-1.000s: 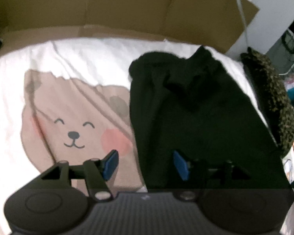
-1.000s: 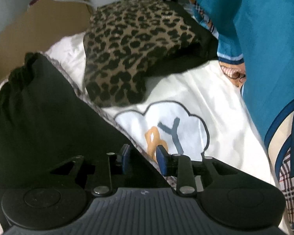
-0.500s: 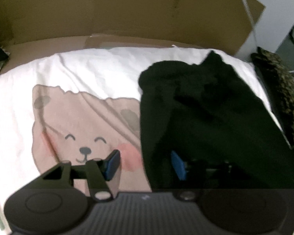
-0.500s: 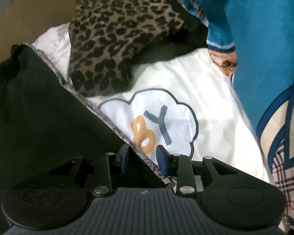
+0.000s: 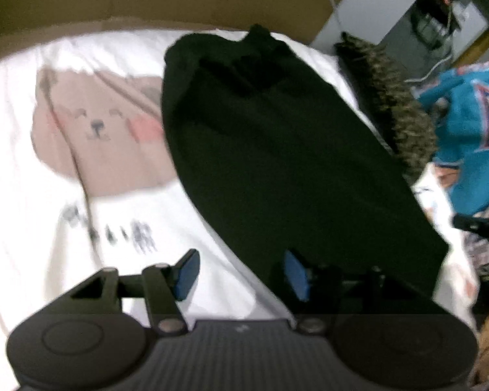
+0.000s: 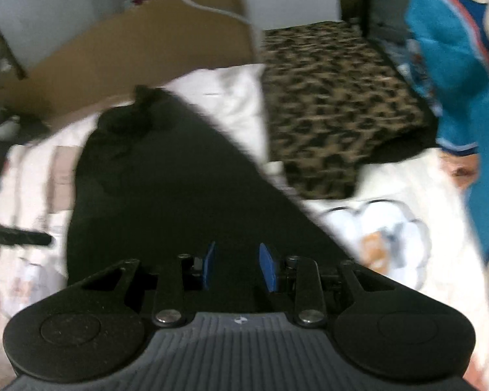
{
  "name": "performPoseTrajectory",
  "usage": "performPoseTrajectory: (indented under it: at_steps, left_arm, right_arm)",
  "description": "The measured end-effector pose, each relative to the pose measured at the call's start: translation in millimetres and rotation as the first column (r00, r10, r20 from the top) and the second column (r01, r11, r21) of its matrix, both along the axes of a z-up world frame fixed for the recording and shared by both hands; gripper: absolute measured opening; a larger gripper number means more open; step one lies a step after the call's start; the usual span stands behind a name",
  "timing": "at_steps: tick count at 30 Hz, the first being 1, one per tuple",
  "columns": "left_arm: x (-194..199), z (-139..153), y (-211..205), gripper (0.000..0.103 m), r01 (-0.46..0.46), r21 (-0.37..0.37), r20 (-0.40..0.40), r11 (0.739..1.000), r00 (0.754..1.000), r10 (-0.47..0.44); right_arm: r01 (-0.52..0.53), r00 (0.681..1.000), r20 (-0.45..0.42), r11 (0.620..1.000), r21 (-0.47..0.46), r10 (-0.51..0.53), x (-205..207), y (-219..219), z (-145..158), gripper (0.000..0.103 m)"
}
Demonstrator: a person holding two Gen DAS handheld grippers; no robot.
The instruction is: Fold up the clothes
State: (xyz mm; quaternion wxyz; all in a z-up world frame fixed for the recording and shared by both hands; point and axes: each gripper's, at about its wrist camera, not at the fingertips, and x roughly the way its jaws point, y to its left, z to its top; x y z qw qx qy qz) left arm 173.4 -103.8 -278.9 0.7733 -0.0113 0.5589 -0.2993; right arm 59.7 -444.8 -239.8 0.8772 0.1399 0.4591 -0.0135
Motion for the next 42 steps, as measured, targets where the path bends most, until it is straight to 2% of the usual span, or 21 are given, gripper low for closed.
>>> performPoseTrajectory:
  at_steps: [6, 8, 11, 18, 21, 28, 30, 32, 35, 39, 42]
  left_arm:
    - [-32.3, -5.0, 19.6, 0.059, -0.028, -0.037, -0.049, 0.999, 0.998, 0.026]
    - [-38.2, -9.1, 26.5, 0.052, -0.055, -0.044, -0.077, 0.998, 0.996, 0.051]
    - [-43.9, -19.4, 32.7, 0.049, -0.086, -0.07, -0.151, 0.994, 0.986, 0.075]
    - [-48.7, -39.5, 20.4, 0.049, -0.06, -0.111, -0.255, 0.992, 0.966, 0.03]
    - [-51.2, -46.0, 12.0, 0.049, -0.063, -0.145, -0.306, 0.987, 0.952, 0.016]
    - [-64.4, -59.2, -10.6, 0.049, -0.036, -0.185, -0.359, 0.982, 0.933, -0.033]
    - [-67.6, -62.0, -11.2, 0.046, -0.047, -0.219, -0.383, 0.975, 0.923, -0.042]
    - [-68.5, -60.2, -9.1, 0.034, -0.061, -0.269, -0.407, 0.961, 0.912, -0.056]
    - [-67.6, -55.1, -9.6, 0.034, -0.079, -0.326, -0.422, 0.942, 0.904, -0.07]
    - [-63.9, -51.2, -14.3, 0.034, -0.09, -0.356, -0.433, 0.93, 0.898, -0.079]
    - [-61.1, -46.8, -19.9, 0.034, -0.093, -0.377, -0.438, 0.922, 0.894, -0.089]
  right_arm:
    - [-0.077, 0.997, -0.011, 0.995, 0.065, 0.078, 5.4, 47.4, 0.0, 0.037]
    - [-0.111, 0.993, -0.015, 0.991, 0.074, 0.113, 5.8, 63.0, -1.8, 0.037]
    - [-0.169, 0.985, -0.019, 0.983, 0.074, 0.171, 3.0, 82.8, -2.6, 0.037]
    - [-0.258, 0.963, -0.066, 0.963, 0.074, 0.263, -15.0, 115.4, -12.9, 0.037]
    - [-0.311, 0.944, -0.1, 0.948, 0.062, 0.316, -28.6, 128.2, -23.6, 0.037]
    - [-0.453, 0.879, -0.154, 0.891, 0.02, 0.45, -53.7, 153.9, -41.1, 0.037]
    - [-0.467, 0.872, -0.158, 0.884, 0.016, 0.463, -56.3, 156.9, -42.4, 0.037]
    - [-0.476, 0.867, -0.159, 0.879, 0.013, 0.472, -57.6, 158.7, -42.5, 0.037]
    - [-0.49, 0.86, -0.16, 0.871, 0.007, 0.485, -59.6, 161.5, -42.5, 0.037]
    - [-0.509, 0.849, -0.162, 0.861, 0.0, 0.502, -62.1, 165.3, -42.5, 0.04]
    - [-0.538, 0.838, -0.144, 0.841, -0.05, 0.527, -61.1, 175.0, -37.3, 0.051]
